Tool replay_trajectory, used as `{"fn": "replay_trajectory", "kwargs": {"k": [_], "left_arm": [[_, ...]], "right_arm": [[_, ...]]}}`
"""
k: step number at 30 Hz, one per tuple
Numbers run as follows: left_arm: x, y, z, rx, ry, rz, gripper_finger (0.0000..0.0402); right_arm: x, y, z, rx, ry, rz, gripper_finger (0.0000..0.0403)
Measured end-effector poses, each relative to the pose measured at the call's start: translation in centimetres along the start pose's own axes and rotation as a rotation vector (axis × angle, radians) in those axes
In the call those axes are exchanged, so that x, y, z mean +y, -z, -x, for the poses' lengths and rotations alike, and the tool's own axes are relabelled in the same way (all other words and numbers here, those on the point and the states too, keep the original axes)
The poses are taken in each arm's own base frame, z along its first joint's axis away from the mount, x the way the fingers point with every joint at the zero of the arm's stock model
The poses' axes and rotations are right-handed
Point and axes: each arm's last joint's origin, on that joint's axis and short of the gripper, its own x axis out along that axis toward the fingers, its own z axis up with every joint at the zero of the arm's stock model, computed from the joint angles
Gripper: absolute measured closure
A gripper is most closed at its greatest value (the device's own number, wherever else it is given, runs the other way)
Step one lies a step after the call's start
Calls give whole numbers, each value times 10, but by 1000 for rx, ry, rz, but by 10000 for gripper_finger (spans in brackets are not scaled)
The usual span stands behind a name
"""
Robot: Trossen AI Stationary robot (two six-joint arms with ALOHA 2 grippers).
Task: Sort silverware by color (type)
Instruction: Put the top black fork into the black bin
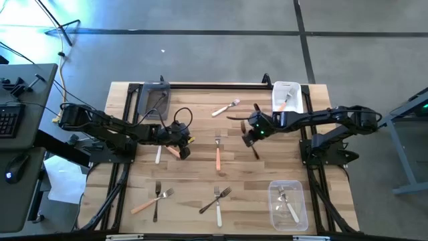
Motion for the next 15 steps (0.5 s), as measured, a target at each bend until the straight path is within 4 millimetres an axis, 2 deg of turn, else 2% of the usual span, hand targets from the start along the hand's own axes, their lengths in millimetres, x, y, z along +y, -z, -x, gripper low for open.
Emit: {"fn": "replay_trajectory", "kwargs": {"k": [4, 15], "left_arm": [[2, 3, 0, 17, -54, 2, 399], [3, 6, 0, 44, -68, -10, 399]], "right_arm": [[11, -7, -3, -117, -61, 14, 393], [39, -39, -20, -415, -257, 47, 397]]}}
